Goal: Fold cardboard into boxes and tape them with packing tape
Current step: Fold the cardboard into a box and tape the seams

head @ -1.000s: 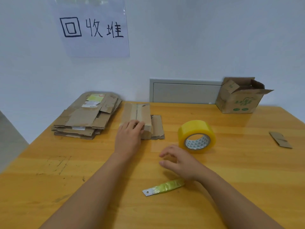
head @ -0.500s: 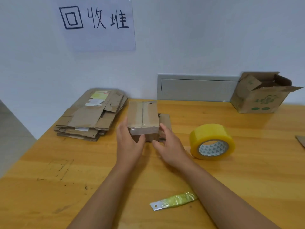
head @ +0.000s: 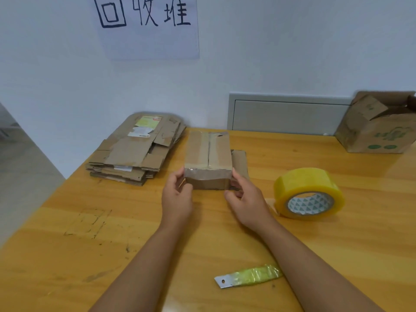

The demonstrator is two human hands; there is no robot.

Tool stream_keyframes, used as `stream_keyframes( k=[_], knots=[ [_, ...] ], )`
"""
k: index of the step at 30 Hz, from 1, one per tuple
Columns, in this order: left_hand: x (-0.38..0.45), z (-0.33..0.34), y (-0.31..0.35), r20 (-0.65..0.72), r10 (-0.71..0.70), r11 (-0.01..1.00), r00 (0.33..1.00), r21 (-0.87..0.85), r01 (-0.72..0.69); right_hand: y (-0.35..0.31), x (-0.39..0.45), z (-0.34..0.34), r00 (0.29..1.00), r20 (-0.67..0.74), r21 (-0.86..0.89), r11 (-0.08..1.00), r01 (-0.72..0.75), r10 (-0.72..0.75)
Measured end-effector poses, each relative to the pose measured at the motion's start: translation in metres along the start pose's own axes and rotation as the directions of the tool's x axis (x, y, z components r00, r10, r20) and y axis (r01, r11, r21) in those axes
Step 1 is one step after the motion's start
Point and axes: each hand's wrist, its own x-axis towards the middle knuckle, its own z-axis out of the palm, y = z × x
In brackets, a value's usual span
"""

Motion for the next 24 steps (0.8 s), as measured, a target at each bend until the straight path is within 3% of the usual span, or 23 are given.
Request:
stream_keyframes(
  k=[10,18,24],
  knots=[
    [-0.0058,0.0076,0.0002,0.06,0.08,0.996,0.995,-0.039,-0.078,0.0078,-0.0004,-0.0007,0.995,-0.098,-0.005,1.0,-0.016,0.016],
    [-0.0038,0.0047,0.003,0.026,0.035,0.997,0.999,-0.073,-0.033,0.0073,-0.0008,-0.0035,0.991,-0.132,0.067,0.997,-0.025,0.034],
    [0.0019,0.0062,0.0022,-0.008,0.007,0.998,1.0,0.065,-0.007,0.0035,-0.0007,-0.0046,0.97,-0.242,-0.059,0.998,0.026,-0.04]
  ],
)
